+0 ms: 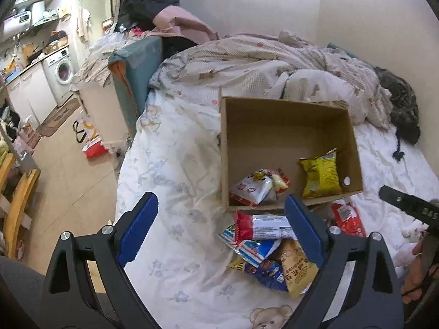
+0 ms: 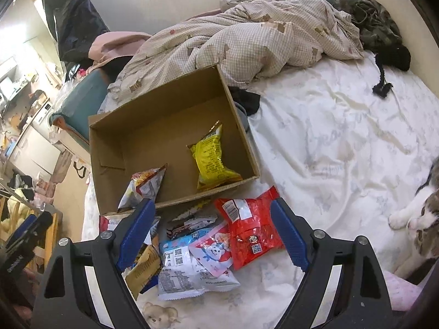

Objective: Organize snacks
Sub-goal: 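Lower the left tool and grasp the white-and-red snack bar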

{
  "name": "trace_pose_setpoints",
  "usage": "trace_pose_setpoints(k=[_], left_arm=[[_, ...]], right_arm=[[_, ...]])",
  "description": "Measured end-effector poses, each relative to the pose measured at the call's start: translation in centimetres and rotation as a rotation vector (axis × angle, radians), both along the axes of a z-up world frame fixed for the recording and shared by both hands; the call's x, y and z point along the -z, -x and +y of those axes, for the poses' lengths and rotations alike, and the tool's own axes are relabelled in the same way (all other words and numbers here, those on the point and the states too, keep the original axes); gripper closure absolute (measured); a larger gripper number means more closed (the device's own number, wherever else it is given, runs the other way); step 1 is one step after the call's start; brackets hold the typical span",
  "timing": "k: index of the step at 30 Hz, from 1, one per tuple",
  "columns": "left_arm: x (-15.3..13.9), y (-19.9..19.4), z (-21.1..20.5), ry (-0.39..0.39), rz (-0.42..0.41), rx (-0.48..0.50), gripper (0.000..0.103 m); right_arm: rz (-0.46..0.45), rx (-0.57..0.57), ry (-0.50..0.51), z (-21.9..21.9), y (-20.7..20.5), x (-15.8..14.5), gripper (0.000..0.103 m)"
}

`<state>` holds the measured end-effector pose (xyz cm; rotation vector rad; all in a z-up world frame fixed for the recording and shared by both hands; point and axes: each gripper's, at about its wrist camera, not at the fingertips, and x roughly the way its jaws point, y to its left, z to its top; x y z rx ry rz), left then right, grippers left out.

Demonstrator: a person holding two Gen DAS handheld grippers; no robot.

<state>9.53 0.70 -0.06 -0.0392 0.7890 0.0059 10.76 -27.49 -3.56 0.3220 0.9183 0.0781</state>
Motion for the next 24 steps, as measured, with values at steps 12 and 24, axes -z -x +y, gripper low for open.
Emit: trace_pose_setpoints(k=[12,24], left_arm=[[1.2,-0.9,-0.2,0.006,0.053,0.01,0.011],[8.8,-5.7,-3.9,0.021,0.355,0.135,0.011]], right_arm=[[-0.017,0.016,-0.016,-1.6,1.2,-0.6,0.015],[0.05,0.071,-0.096,-4.6,1.5,0.8,0.015]])
